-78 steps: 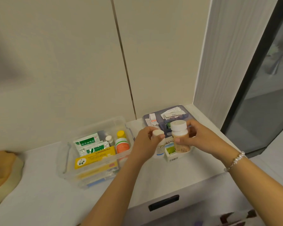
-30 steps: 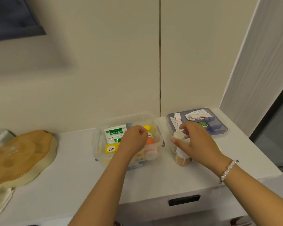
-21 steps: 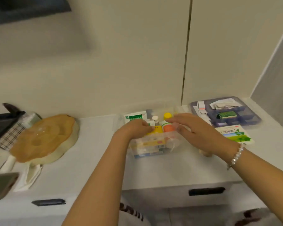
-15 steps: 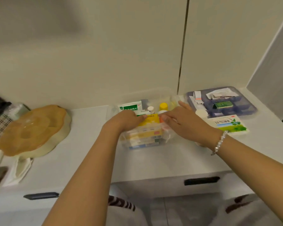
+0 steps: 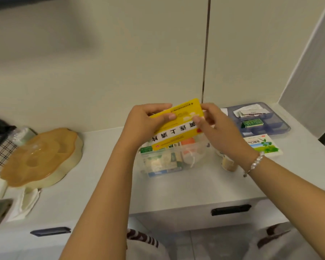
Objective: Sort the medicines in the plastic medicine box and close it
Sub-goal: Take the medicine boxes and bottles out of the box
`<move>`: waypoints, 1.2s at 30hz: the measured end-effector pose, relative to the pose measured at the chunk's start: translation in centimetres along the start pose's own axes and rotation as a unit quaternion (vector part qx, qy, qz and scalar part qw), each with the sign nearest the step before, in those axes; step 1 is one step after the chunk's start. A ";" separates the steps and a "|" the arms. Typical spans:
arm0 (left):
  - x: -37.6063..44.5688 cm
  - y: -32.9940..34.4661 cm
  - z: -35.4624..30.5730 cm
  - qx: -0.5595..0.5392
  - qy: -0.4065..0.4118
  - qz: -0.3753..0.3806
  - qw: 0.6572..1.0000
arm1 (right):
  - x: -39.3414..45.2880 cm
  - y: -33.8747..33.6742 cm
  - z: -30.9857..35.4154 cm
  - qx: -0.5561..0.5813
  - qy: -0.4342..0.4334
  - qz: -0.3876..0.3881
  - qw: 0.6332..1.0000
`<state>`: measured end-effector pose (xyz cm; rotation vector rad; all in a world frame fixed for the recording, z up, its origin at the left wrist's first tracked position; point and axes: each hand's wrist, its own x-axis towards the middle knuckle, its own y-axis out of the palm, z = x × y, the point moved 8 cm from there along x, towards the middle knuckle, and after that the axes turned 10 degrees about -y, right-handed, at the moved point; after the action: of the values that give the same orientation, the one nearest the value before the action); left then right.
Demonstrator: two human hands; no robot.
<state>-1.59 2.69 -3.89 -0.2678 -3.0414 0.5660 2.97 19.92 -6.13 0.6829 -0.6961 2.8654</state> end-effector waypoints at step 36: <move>0.1 23.7 1.7 0.366 0.019 0.070 0.928 | -7.8 -17.2 -16.8 -0.048 0.350 -0.050 0.934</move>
<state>2.01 23.89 -13.97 -0.4427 -2.5376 1.6025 6.89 42.86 -16.00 -0.3146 -0.6415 2.6605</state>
